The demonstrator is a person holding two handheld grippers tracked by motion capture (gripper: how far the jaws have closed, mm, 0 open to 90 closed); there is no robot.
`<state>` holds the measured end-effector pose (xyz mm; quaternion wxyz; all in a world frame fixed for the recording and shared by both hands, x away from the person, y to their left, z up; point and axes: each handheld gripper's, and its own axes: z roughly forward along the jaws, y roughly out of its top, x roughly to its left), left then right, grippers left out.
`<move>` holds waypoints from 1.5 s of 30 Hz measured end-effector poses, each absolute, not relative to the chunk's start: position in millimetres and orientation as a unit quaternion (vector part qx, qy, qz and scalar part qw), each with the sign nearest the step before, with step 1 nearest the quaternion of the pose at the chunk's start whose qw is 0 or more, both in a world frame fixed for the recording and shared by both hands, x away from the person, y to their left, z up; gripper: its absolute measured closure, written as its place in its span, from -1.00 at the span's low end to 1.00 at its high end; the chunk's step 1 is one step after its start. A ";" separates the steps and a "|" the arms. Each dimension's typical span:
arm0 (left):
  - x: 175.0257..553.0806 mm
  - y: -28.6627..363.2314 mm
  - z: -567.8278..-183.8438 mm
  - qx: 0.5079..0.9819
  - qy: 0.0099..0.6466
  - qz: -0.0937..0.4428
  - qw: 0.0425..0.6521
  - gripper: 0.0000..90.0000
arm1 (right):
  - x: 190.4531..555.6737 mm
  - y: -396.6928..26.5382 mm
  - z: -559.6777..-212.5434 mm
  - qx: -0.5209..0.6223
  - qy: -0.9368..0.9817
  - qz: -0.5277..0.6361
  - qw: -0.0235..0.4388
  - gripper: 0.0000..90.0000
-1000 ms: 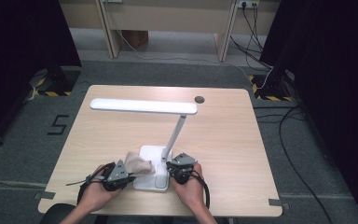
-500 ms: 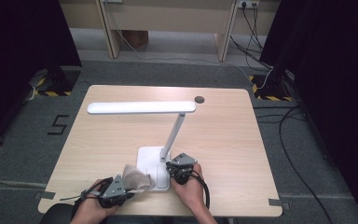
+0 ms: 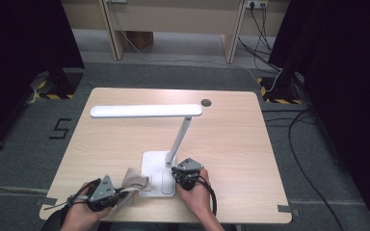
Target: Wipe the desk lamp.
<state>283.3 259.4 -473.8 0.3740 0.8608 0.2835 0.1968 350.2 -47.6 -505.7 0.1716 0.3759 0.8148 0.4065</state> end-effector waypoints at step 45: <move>348.7 260.2 -449.1 0.841 0.335 0.304 0.297 -0.07 | 350.3 -51.4 -499.1 0.390 0.811 0.401 0.173 0.87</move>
